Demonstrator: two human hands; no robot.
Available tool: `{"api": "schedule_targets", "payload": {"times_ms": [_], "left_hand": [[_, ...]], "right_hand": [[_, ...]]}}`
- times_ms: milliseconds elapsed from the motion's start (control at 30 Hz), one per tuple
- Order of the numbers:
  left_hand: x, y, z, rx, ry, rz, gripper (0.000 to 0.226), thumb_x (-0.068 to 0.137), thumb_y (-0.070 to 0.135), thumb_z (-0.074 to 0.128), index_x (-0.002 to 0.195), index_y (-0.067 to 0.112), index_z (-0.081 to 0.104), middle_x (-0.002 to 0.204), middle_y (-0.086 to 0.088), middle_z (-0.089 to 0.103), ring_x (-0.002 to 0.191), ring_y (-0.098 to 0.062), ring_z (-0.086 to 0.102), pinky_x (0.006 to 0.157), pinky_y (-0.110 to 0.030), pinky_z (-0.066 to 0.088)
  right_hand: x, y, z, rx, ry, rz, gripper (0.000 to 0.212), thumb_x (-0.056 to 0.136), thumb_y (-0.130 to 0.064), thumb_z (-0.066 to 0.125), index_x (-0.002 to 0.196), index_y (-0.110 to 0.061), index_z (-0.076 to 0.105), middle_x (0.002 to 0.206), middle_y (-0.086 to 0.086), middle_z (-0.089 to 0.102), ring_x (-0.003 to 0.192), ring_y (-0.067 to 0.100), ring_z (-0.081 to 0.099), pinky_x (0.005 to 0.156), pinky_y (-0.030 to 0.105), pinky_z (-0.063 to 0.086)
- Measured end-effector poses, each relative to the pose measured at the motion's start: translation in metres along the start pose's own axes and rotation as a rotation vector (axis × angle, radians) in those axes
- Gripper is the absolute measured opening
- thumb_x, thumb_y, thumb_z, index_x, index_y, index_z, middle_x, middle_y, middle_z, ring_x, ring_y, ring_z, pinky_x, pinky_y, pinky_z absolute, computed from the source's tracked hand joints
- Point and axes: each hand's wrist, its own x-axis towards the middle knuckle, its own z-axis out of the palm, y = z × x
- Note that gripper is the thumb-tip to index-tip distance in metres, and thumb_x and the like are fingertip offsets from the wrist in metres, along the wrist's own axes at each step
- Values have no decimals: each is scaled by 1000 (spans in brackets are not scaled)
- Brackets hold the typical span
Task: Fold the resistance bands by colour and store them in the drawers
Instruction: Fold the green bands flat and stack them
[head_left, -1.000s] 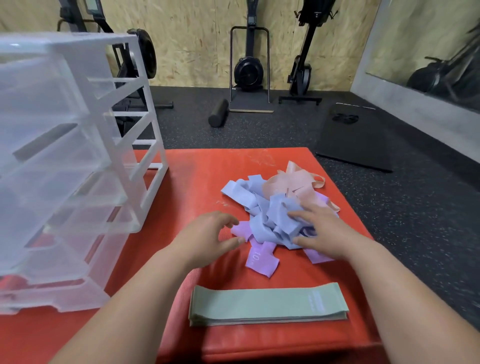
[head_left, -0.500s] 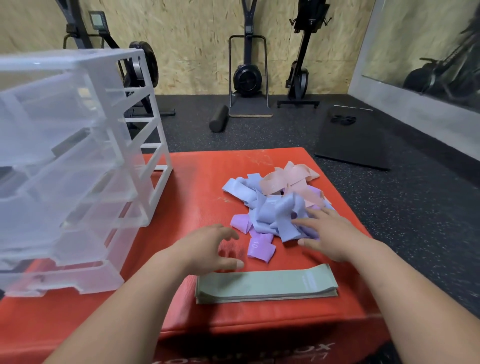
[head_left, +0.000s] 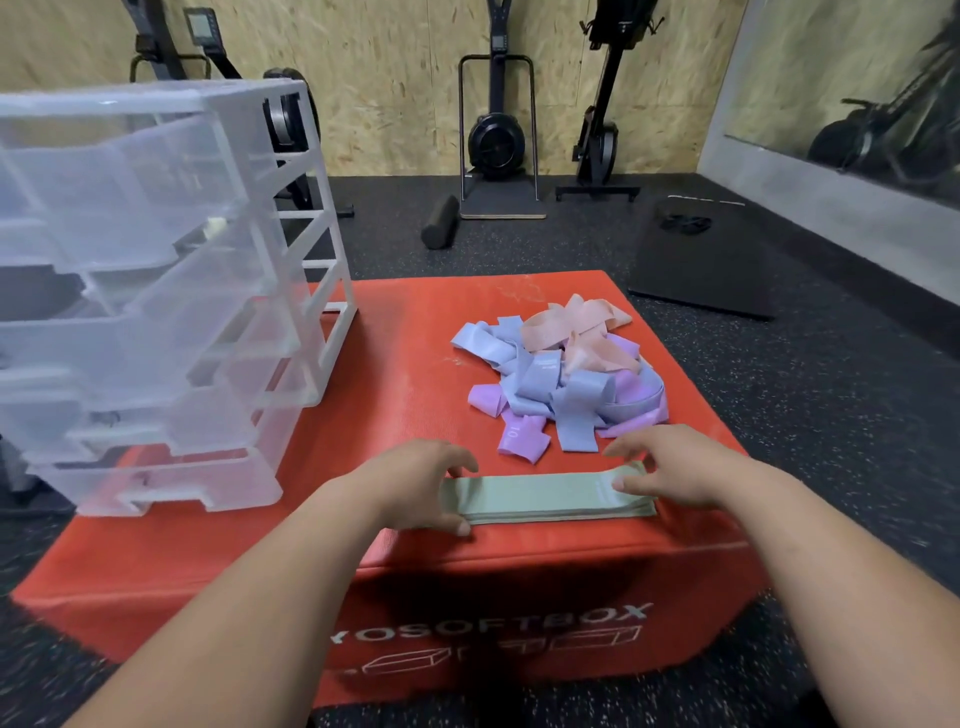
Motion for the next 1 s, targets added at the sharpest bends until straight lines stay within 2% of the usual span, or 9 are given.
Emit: {"api": "schedule_targets", "payload": {"times_ms": [200,300,467,567,633,733,833,900,1000], "left_hand": [[-9,2,8,51,67,-9,65,77,48,86,135,35,62,123,10,64,113,-19,60,86,-31,44],[-12,3,10,55,78,-15,68,78,50,85,139,36,59,123,11,62,113,-18,60,87,-33,47],[-11,6,13,68,84,-28,71,77,50,86,140,35,58,126,11,62,116,-18,59,92,-35,50],[-11,6,14,74,78,-33,70,77,49,86,140,35,58,125,11,62,115,-19,60,92,-35,49],[-11,6,14,71,79,-37,70,77,49,86,140,34,59,124,11,62,113,-19,60,90,-35,48],[-10,5,15,50,79,-45,70,77,48,87,139,33,59,123,10,62,112,-19,60,89,-34,48],[-9,2,15,41,86,-34,72,77,48,87,140,33,58,124,10,63,114,-20,60,92,-36,50],[-9,2,15,37,79,-32,77,76,49,87,144,34,55,128,9,62,117,-20,59,96,-37,50],[-7,9,14,85,96,-14,85,74,60,85,148,34,52,129,5,58,118,-22,52,102,-40,48]], "right_hand": [[-12,2,14,3,-10,69,46,89,-42,78,133,-39,66,124,-9,70,105,12,60,89,25,44],[-12,-3,20,84,44,116,44,89,-38,75,133,-36,67,127,-6,70,108,16,62,90,26,45],[-4,-7,29,153,129,297,59,84,-36,78,139,-21,62,134,3,67,122,26,62,100,32,47],[0,-9,30,166,98,410,46,82,-40,77,115,-10,71,109,7,75,102,28,71,81,31,53],[3,-6,29,209,54,447,40,76,-40,79,99,-7,77,89,7,77,83,29,73,65,29,49],[7,3,32,406,43,476,39,64,-31,86,88,-2,79,68,3,62,60,23,53,58,31,40],[3,-1,31,609,84,465,25,56,-13,85,76,-10,71,65,6,52,63,22,43,62,36,37],[-2,-8,26,708,131,444,23,61,-1,83,77,-11,69,65,8,59,61,23,49,60,36,43],[-2,-21,15,770,216,375,28,68,-1,77,90,-17,74,79,6,71,61,21,59,57,31,50]]}}
